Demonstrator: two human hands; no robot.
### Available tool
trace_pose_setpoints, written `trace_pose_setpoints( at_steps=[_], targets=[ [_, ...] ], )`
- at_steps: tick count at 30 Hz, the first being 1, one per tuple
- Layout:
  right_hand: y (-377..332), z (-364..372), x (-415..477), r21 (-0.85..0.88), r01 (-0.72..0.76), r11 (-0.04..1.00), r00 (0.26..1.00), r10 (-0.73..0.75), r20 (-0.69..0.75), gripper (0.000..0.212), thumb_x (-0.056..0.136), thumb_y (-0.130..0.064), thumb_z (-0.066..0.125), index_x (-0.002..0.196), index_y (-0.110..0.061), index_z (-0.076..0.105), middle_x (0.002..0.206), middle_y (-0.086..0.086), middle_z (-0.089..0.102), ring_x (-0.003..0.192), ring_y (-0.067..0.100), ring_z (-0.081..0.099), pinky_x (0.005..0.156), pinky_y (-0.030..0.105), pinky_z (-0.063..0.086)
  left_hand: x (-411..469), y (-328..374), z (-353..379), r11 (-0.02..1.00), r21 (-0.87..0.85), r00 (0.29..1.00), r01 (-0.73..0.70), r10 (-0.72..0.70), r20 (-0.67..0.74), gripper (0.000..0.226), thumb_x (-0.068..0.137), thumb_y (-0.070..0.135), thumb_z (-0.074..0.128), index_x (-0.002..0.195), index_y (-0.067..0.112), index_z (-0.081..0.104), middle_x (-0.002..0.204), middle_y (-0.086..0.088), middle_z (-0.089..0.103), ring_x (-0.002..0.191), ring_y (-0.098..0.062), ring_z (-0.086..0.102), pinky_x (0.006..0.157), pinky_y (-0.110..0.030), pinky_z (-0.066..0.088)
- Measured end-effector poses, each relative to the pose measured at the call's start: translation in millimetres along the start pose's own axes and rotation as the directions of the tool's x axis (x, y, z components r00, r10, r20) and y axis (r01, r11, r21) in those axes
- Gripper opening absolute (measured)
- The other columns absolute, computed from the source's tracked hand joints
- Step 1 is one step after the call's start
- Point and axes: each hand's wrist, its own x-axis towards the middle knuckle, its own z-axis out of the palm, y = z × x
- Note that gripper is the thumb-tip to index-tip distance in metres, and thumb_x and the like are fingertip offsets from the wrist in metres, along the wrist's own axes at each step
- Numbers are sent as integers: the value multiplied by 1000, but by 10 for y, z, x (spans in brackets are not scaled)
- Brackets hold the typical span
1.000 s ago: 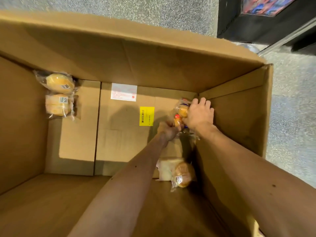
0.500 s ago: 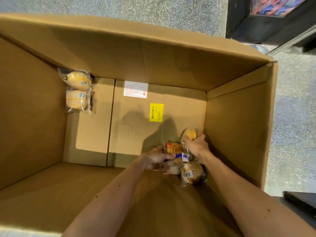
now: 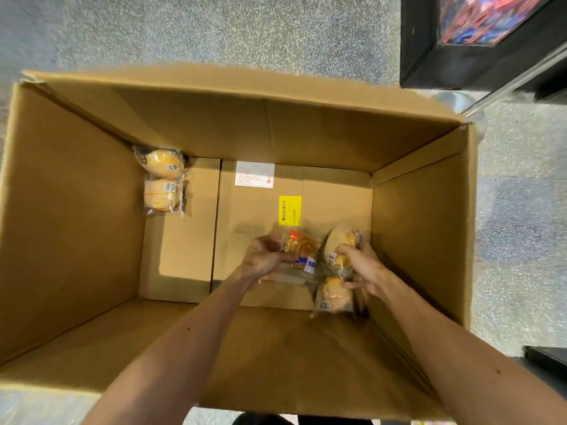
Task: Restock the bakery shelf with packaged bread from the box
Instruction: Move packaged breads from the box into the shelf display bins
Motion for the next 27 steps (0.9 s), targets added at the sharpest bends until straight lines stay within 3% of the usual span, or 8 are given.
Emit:
trace_pose_setpoints(
  at_steps=[4, 8, 12, 16, 19, 22, 24, 27],
  targets=[
    [-135, 110, -338, 51, 86, 995, 983, -93, 158, 61, 87, -14, 72, 136, -26, 37, 137, 8, 49, 110, 33, 62, 75, 48, 61, -224, 297, -385, 993, -44, 993, -112, 110, -44, 24, 72, 3, 85, 81, 11, 65, 72, 3, 70, 72, -11, 68, 58, -19, 53],
    [-196, 238, -795, 140, 176, 974, 952, -205, 229, 75, 87, -14, 73, 147, -25, 30, 129, 13, 60, 98, 32, 72, 77, 41, 61, -540, 499, -708, 987, -105, 991, -121, 114, -75, 47, 67, 3, 88, 105, 0, 60, 100, -16, 69, 89, -21, 68, 58, -21, 53],
    [-180, 347, -1472, 95, 386, 917, 914, -395, 96, 72, 77, -12, 81, 134, -20, 38, 116, 6, 62, 92, 26, 72, 66, 32, 60, -1058, 739, -920, 973, -85, 977, -212, 211, -25, 54, 70, 1, 84, 116, -6, 57, 107, -17, 66, 93, -21, 69, 63, -23, 56],
    [4, 502, -2280, -43, 648, 761, 750, -646, -141, 65, 74, -2, 83, 122, -13, 42, 101, -8, 56, 82, 4, 59, 56, 16, 54, -1692, 988, -1012, 942, -68, 942, -327, 331, 50, 56, 68, 3, 87, 116, -3, 58, 101, -14, 69, 89, -20, 72, 65, -28, 58],
    [253, 570, -2852, -155, 747, 647, 589, -751, -298, 64, 70, -8, 87, 113, -17, 41, 96, -11, 59, 81, 8, 62, 70, 33, 57, -2280, 1176, -1004, 894, -34, 889, -446, 447, 98, 43, 69, 5, 87, 106, 1, 64, 89, -10, 67, 80, -19, 67, 73, -35, 59],
    [511, 522, -3385, -241, 821, 518, 409, -828, -383, 59, 69, -7, 88, 111, -14, 47, 99, -14, 60, 88, 5, 61, 81, 19, 52, -2886, 1358, -949, 845, -31, 833, -534, 532, 155, 28, 71, 5, 86, 93, 7, 68, 81, -6, 68, 65, -12, 67, 63, -28, 57],
    [700, 454, -3735, -256, 844, 472, 348, -844, -408, 60, 69, -7, 87, 114, -17, 49, 103, -14, 61, 89, -7, 60, 76, 6, 47, -3242, 1452, -859, 823, -35, 802, -567, 561, 207, 25, 72, 4, 85, 90, 8, 67, 85, -11, 71, 70, -17, 69, 70, -35, 56],
    [1050, 316, -4195, -263, 868, 421, 278, -851, -446, 71, 68, -14, 90, 123, -22, 45, 115, -11, 64, 94, -9, 64, 79, 10, 50, -3746, 1559, -588, 798, -35, 761, -601, 585, 281, 23, 72, 7, 85, 88, 9, 69, 92, -17, 73, 79, -26, 67, 71, -38, 54]
  ],
)
